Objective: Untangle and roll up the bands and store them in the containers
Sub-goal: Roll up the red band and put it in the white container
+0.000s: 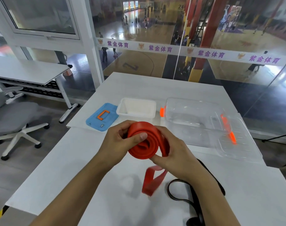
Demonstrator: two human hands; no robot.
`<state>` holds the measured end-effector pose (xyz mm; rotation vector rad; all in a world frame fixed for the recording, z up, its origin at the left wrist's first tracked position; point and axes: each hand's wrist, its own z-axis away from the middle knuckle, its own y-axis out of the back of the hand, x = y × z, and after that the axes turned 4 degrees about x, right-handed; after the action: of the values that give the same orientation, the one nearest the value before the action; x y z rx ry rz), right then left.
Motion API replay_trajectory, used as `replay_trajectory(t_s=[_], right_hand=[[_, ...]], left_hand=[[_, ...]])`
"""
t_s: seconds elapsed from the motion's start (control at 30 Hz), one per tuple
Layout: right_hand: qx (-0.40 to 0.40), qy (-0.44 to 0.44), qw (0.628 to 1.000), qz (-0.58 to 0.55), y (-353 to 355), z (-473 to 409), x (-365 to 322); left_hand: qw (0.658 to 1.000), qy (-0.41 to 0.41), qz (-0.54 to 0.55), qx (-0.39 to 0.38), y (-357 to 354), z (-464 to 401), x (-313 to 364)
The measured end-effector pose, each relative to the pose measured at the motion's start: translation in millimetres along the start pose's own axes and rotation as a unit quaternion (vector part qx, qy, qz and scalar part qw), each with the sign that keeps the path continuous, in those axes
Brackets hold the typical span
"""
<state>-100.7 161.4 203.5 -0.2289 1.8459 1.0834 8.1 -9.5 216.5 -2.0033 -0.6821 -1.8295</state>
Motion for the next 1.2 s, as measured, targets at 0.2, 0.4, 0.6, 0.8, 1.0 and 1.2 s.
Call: replay_trajectory(t_s=[0.2, 0.4, 0.6, 0.8, 1.0, 1.2], right_hand=[[0.032, -0.007, 0.999, -0.014, -17, 2, -3], [0.095, -0.02, 0.994, -0.047, -35, 2, -13], [0.223, -0.06, 0.972, -0.051, -60, -5, -20], [0.166, -0.023, 0.985, -0.03, -41, -8, 2], [-0.02, 0.026, 0.992, 0.121, -3, -9, 1], [-0.046, 0.04, 0.983, 0.176, -7, -9, -10]], left_hand=[[0.996, 0.007, 0.039, 0.076, -13, 1, -1], [0.98, 0.003, 0.092, 0.175, -24, -1, 2], [0.972, 0.046, 0.103, 0.205, -43, 2, -3], [0.99, 0.113, 0.058, 0.062, -22, 2, -10], [0.978, 0.122, -0.069, -0.156, 22, -21, 7], [0.967, 0.049, -0.195, -0.159, 20, -27, 10]])
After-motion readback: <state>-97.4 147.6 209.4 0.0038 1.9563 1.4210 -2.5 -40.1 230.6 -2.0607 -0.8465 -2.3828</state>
